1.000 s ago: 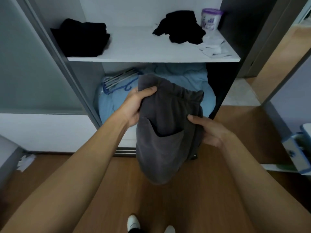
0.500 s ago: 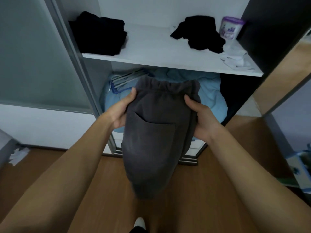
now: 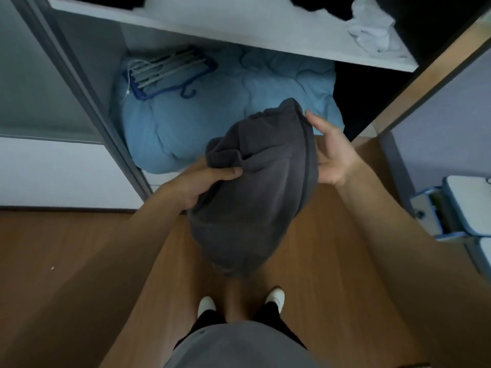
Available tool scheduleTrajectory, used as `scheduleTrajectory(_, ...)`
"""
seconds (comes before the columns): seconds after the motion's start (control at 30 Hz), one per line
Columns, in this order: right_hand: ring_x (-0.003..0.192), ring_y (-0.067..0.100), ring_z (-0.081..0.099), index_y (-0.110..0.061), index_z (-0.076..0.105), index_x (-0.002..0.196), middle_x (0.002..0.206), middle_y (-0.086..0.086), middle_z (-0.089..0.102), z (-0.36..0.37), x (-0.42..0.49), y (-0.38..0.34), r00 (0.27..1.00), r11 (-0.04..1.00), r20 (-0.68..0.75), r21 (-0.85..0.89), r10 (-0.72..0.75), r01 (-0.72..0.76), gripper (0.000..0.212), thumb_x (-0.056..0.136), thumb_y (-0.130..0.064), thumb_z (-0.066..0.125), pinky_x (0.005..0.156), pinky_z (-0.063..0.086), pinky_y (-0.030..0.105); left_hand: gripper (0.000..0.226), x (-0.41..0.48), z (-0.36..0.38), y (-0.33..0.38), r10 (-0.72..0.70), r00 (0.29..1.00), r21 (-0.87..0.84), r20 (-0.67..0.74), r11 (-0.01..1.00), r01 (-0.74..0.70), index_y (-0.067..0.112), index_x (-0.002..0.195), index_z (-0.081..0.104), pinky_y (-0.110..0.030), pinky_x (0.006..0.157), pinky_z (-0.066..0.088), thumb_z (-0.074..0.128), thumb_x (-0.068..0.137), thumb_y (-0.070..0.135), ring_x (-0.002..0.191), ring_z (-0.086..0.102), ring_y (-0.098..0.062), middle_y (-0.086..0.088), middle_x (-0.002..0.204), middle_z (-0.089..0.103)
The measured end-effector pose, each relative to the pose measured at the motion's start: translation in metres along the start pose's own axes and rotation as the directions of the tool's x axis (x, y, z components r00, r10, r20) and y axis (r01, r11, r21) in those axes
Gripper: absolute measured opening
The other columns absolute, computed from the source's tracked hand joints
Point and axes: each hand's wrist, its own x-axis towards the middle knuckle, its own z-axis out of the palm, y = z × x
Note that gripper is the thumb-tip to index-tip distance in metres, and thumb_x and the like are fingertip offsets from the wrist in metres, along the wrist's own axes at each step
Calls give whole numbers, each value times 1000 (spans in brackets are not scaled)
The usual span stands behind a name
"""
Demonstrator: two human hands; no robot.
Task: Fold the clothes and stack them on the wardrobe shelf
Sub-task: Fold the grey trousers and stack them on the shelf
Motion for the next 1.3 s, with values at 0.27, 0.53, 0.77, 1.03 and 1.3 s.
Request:
scheduleTrajectory(0.27,126,28,59,-16,62,132,136,10,63,-36,-10,66,989,995,142,-88,-42,55,77,65,-43,89,99,52,43,16,16,33,38,-73,997,-299,-4,952,68,14,89,83,-26,69,59,71,80,21,91,75,-18,-7,100,78)
scheduleTrajectory(0.53,93,20,75,-13,69,111,104,4,77,-22,-22,75,974,974,-46,-58,-224,221,32,79,-11,71,71,62,32,41,20,11,62,-74,968,91,-241,991,99,8,121,68,-32,77,59,68,92,38,94,75,-21,-10,107,77)
scheduleTrajectory(0.77,105,26,72,-1,66,121,115,13,74,11,-17,81,979,976,-110,114,-174,186,33,91,-14,67,79,60,34,86,-27,-26,-23,-104,995,-417,3,904,96,11,142,54,-40,107,41,13,94,70,133,53,-28,-13,141,59)
scheduleTrajectory(1.03,90,26,75,-3,69,117,107,14,76,13,-11,92,984,996,-163,72,66,-55,29,97,-21,58,69,61,35,43,-50,-9,-94,-177,983,-180,-39,969,168,14,127,60,-36,103,49,50,94,38,116,66,-18,-7,129,67)
scheduleTrajectory(1.3,92,27,75,-4,77,97,105,13,75,-16,-15,91,975,990,-220,139,28,3,32,94,-33,62,70,61,37,19,-30,8,-55,-59,952,-177,-300,984,5,12,108,71,-29,73,60,70,90,18,93,75,-21,-7,99,78)
